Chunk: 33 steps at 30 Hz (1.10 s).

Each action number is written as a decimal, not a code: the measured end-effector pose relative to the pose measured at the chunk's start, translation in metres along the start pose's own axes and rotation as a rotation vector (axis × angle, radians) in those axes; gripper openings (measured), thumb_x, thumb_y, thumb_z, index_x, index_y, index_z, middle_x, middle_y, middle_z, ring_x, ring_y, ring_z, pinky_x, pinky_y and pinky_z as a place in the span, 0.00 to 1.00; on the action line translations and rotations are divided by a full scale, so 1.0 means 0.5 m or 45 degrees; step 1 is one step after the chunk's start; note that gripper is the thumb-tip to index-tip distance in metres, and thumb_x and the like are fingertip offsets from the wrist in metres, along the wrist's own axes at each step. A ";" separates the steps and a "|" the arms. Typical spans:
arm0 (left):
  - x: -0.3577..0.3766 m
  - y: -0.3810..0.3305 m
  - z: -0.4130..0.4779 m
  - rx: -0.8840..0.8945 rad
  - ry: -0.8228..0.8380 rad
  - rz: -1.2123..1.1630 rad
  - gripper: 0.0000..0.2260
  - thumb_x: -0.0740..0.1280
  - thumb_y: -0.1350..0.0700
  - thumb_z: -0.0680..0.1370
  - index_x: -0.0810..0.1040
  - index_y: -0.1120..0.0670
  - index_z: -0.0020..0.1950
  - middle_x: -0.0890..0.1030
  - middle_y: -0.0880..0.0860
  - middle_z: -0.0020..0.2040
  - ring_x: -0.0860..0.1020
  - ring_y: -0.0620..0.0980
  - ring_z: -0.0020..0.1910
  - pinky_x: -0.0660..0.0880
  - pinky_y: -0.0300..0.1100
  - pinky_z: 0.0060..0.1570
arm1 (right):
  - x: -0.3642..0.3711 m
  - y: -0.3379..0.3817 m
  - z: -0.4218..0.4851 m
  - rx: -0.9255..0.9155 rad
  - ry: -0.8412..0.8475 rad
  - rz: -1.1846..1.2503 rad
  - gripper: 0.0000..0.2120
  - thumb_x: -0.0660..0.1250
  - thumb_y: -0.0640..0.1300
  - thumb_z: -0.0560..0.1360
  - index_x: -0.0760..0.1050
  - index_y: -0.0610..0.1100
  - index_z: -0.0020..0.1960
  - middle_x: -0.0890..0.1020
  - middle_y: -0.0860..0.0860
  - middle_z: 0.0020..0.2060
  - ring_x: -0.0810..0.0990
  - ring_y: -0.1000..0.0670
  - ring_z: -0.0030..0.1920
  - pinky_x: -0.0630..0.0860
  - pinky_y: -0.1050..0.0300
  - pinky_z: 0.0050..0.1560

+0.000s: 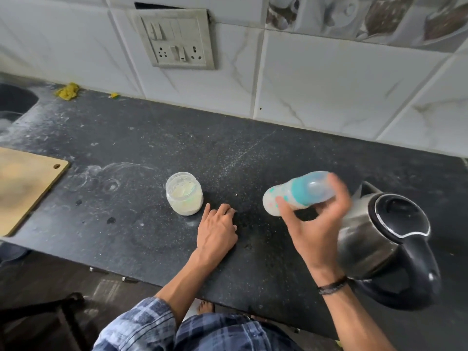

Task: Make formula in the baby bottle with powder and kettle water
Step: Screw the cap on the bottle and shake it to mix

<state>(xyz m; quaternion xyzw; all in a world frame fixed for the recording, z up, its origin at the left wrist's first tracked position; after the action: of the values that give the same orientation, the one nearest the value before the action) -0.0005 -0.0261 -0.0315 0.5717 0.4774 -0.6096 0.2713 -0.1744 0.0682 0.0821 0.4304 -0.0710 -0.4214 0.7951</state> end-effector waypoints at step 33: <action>0.008 -0.004 -0.003 -0.013 -0.053 -0.046 0.22 0.67 0.53 0.78 0.74 0.52 0.73 0.73 0.48 0.70 0.76 0.52 0.64 0.48 0.50 0.79 | 0.015 -0.008 0.025 0.018 0.184 -0.104 0.42 0.81 0.46 0.69 0.59 0.54 0.74 0.71 0.58 0.70 0.77 0.53 0.67 0.80 0.42 0.61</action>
<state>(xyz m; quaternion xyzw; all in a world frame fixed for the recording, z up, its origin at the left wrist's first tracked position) -0.0025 -0.0232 -0.0345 0.5488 0.4849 -0.6237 0.2733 -0.1780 0.0538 0.0847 0.4677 0.0014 -0.4207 0.7774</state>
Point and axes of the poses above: each hand's wrist, its own z-axis towards the middle knuckle, its own x-axis out of the palm, y = z × x, the point moved 2 cm from there along z, towards the middle knuckle
